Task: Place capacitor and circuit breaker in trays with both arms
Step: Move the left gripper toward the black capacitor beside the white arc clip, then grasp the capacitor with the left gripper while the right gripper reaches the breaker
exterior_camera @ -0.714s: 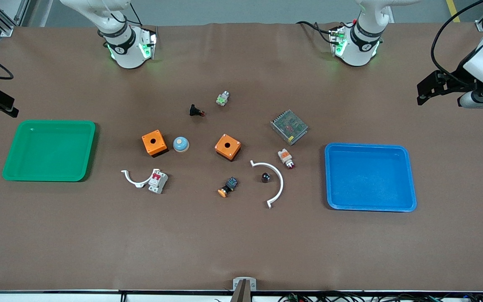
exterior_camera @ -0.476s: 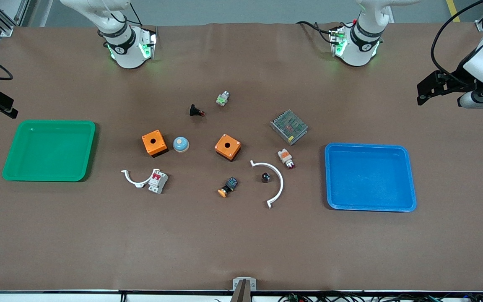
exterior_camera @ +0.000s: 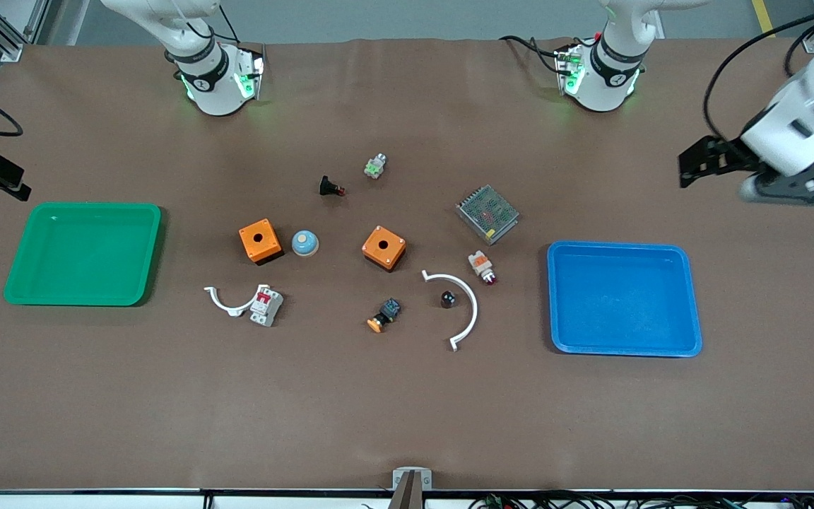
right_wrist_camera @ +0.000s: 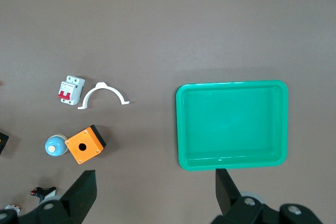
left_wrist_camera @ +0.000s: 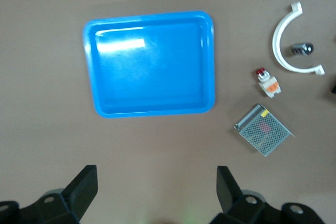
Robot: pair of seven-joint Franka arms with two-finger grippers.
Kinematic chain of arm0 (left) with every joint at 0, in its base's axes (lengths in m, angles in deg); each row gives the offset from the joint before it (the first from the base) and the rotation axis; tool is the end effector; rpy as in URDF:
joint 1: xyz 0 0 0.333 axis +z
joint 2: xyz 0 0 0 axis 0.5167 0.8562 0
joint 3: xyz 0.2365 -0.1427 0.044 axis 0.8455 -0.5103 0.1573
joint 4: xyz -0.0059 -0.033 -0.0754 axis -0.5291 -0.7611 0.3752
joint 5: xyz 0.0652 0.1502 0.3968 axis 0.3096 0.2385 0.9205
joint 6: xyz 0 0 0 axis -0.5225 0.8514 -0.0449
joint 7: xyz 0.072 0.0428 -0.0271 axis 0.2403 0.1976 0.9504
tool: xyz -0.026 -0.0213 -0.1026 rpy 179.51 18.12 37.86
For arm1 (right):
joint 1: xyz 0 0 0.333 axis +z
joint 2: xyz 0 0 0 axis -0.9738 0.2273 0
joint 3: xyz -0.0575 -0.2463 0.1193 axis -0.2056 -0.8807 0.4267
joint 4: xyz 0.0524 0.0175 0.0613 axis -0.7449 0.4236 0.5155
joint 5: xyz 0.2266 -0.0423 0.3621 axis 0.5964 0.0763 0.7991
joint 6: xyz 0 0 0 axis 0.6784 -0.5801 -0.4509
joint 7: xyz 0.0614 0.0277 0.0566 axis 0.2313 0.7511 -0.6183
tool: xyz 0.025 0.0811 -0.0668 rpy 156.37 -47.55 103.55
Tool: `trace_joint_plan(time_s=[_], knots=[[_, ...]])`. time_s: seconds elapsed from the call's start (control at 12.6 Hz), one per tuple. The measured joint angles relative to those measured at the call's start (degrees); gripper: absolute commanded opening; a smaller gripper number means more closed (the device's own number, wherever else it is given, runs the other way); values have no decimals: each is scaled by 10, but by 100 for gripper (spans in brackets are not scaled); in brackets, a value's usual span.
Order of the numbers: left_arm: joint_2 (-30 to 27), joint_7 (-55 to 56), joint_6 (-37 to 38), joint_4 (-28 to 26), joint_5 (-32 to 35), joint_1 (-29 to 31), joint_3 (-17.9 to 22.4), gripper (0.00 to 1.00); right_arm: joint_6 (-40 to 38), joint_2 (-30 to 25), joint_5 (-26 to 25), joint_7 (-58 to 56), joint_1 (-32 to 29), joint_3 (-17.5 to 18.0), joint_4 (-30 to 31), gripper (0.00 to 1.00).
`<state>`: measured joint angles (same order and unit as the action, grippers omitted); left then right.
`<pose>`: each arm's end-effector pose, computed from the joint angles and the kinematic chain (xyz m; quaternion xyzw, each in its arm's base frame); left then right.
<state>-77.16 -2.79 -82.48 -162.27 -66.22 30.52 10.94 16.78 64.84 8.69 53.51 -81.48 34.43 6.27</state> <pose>0.5909 -0.1202 0.5551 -0.9966 0.0694 0.0442 0.0077 0.5892 -0.0544 0.6067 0.9993 -0.0292 0.0141 0.0160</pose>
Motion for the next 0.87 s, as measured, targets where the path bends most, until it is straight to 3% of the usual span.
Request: trace_joint_plan(time_s=[0.4,0.71,0.87], knots=[[115,186,-108,2,0,-106,-13,100,2,0,11,2,3,2,0,100],[216,339,-224,2,0,-189,-14,99,12,23,55,52,13,3,18,100],[261,384,-288,3,2,-208,-13,89,49,54,57,65,29,4,32,100]])
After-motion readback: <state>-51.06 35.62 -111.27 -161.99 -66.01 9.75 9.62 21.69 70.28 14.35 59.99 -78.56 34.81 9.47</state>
